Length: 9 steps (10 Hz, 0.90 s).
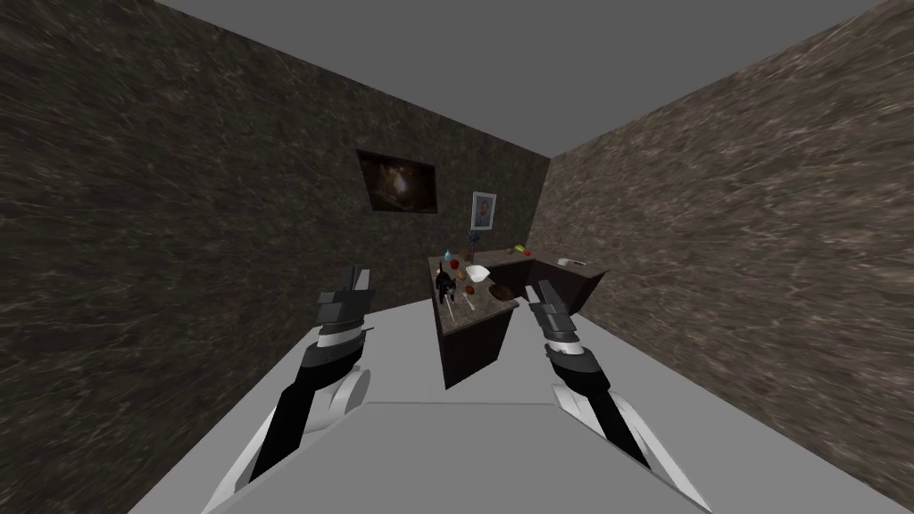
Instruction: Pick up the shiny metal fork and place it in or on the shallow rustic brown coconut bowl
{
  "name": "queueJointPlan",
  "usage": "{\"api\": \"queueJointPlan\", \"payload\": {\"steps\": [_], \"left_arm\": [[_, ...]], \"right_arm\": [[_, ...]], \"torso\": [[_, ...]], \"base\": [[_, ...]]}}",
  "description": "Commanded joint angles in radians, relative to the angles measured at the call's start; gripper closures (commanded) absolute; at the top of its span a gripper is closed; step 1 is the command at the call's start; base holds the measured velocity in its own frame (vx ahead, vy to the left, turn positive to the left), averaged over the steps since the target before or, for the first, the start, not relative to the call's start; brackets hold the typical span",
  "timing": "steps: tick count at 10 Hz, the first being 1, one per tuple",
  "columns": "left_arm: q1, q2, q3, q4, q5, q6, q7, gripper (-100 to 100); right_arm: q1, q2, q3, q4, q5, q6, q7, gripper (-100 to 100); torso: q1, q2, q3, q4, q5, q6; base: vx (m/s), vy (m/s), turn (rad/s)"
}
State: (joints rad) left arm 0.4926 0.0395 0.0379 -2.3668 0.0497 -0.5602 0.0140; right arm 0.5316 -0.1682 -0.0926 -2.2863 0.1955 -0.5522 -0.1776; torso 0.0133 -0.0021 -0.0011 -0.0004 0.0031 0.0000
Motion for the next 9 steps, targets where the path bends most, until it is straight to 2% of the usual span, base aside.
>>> {"api": "queueJointPlan", "payload": {"steps": [1,4,5,7,8,9], "left_arm": [[0.0,0.0,0.0,0.0,0.0,0.0,0.0,0],[0.0,0.0,0.0,0.0,0.0,0.0,0.0,0],[0.0,0.0,0.0,0.0,0.0,0.0,0.0,0],[0.0,0.0,0.0,0.0,0.0,0.0,0.0,0],[0.0,0.0,0.0,0.0,0.0,0.0,0.0,0],[0.0,0.0,0.0,0.0,0.0,0.0,0.0,0]], "right_arm": [[0.0,-0.031,-0.006,0.015,0.02,-0.008,-0.006,-100],[0.017,-0.135,-0.037,0.082,0.111,-0.041,-0.042,-100],[0.017,-0.143,-0.037,0.082,0.125,-0.041,-0.042,-100],[0.03,-0.217,-0.059,0.133,0.191,-0.062,-0.071,-100],[0.03,-0.223,-0.059,0.133,0.203,-0.062,-0.071,-100],[0.037,-0.265,-0.07,0.16,0.241,-0.071,-0.087,-100]], "torso": [[0.0,0.0,0.0,0.0,0.0,0.0],[0.001,0.0,0.0,0.0,0.0,0.0],[0.003,-0.001,-0.001,0.0,0.001,0.0],[-0.003,0.001,0.001,0.0,-0.001,0.0],[0.001,0.0,0.0,0.0,0.0,0.0],[-0.002,0.0,0.0,0.0,0.0,0.0]], "base": [[0.046,0.156,-0.011],[0.029,0.227,-0.014],[0.002,0.171,-0.015],[0.023,0.184,-0.005],[0.027,0.167,-0.023],[0.012,0.146,-0.004]]}}
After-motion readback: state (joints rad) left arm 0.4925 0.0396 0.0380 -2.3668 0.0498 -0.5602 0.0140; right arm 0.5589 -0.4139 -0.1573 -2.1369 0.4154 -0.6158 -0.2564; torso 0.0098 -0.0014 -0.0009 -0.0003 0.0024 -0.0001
